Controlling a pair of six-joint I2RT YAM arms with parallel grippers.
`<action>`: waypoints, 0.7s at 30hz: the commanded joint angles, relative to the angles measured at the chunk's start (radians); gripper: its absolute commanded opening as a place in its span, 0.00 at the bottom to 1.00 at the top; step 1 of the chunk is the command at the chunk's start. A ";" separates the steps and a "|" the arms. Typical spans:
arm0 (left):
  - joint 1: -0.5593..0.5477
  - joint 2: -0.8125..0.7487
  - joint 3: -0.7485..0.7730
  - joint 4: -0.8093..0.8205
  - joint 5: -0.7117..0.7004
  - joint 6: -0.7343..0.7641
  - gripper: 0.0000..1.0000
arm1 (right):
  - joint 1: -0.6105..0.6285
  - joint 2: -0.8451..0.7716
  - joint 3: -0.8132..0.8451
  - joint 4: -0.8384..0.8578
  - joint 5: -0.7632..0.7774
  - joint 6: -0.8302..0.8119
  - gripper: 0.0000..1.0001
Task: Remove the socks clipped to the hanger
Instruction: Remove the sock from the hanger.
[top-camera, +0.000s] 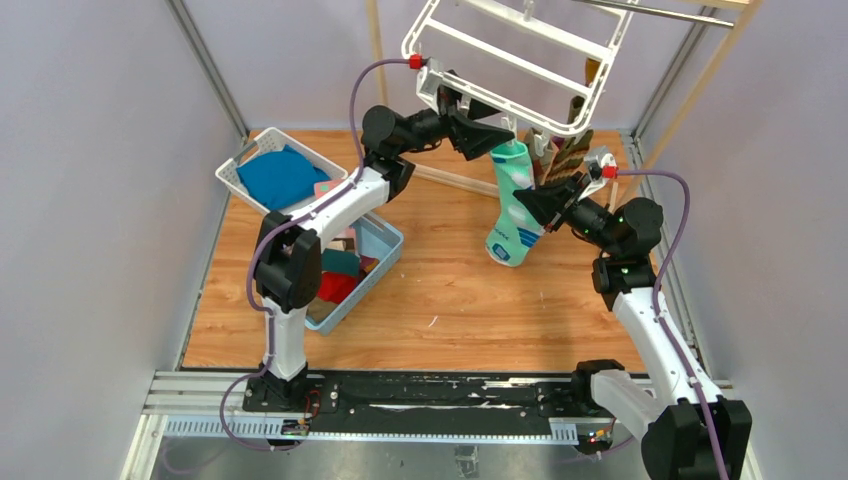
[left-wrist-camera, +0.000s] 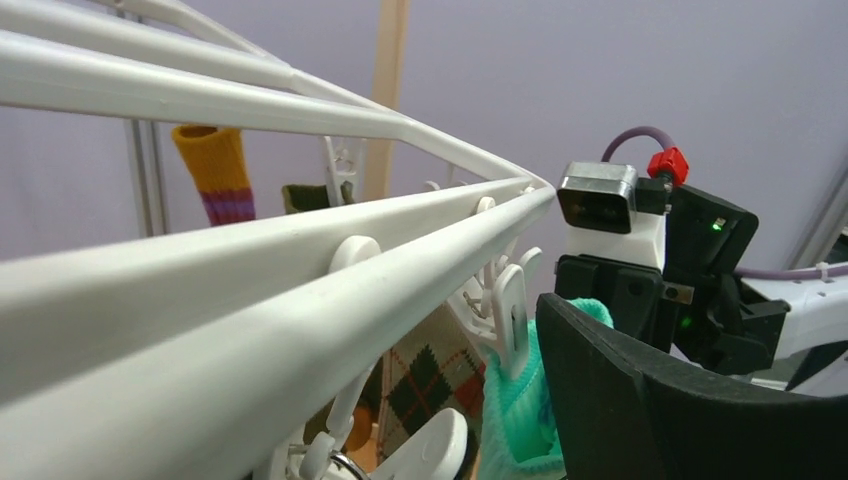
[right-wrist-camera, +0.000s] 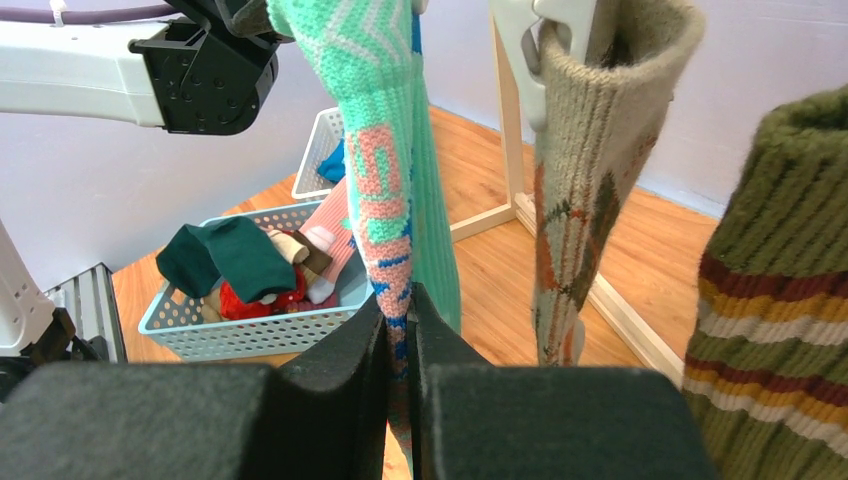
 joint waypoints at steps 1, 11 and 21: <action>-0.012 -0.013 0.007 0.089 0.060 -0.028 0.77 | -0.014 -0.012 0.013 0.023 -0.019 -0.011 0.08; -0.016 -0.043 -0.022 0.091 0.003 -0.055 0.41 | -0.014 -0.023 0.004 0.021 -0.018 -0.018 0.08; -0.017 -0.076 -0.057 0.066 -0.037 -0.079 0.26 | -0.013 -0.025 0.012 0.017 -0.021 -0.017 0.08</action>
